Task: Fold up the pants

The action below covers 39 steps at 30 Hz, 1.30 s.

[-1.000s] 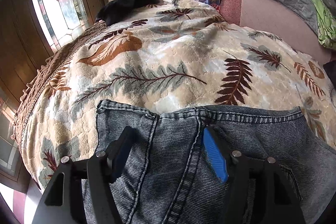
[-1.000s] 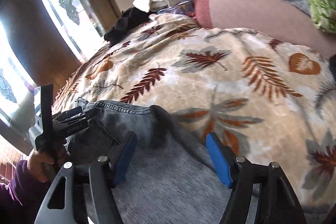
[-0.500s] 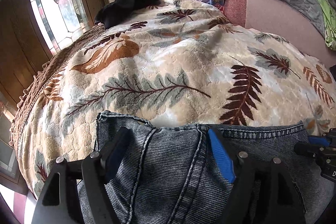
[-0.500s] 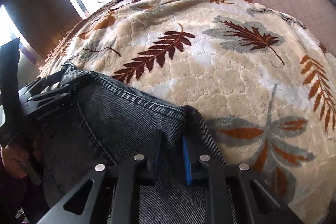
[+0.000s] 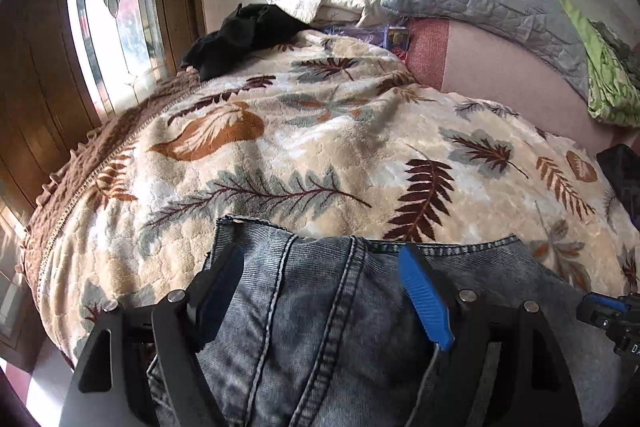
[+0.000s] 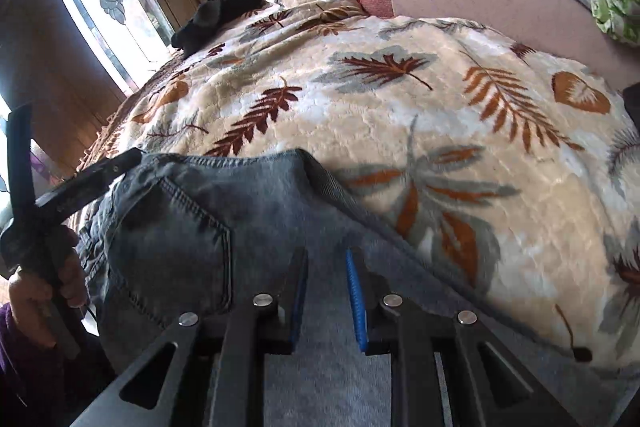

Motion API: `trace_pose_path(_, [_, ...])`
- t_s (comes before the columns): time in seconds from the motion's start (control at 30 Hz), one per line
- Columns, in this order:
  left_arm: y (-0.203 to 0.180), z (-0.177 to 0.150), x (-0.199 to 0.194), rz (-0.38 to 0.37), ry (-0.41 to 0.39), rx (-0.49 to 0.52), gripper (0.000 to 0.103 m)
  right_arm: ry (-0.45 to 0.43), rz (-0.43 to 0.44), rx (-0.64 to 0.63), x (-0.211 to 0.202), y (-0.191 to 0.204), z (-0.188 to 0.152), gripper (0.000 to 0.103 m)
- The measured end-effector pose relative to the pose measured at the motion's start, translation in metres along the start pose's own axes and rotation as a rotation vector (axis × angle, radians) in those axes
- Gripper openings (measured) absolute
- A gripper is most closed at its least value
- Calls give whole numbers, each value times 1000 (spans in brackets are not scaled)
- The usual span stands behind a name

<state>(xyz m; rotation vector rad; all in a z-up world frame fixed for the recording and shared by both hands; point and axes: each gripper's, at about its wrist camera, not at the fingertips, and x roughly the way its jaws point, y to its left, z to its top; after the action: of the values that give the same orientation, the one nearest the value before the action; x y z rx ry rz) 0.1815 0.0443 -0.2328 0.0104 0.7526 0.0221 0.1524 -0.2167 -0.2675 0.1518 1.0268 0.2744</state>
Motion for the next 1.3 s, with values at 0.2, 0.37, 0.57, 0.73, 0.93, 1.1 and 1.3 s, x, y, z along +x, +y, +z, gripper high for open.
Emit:
trace_pose_path(0.2, [-27, -45, -46, -43, 36, 79, 81, 36, -13, 83, 11, -16, -40, 23])
trace_pose_path(0.37, [-31, -88, -26, 3, 227, 129, 81, -3, -37, 105, 4, -26, -45, 22])
trace_pose_path(0.57, [-29, -89, -33, 6, 198, 153, 83, -53, -155, 226, -31, -64, -67, 22])
trace_pose_path(0.73, [-25, -77, -71, -31, 93, 131, 83, -126, -173, 240, -74, -71, -92, 22])
trace_pose_path(0.93, [-26, -74, -109, -95, 35, 118, 83, -95, -228, 272, -82, -81, -112, 22])
trace_pose_path(1.1, [-43, -78, -128, -126, 32, 166, 83, -40, -261, 296, -67, -96, -118, 22])
trace_pose_path(1.3, [-65, -77, -153, -149, -6, 218, 83, -230, -248, 275, -105, -94, -118, 22])
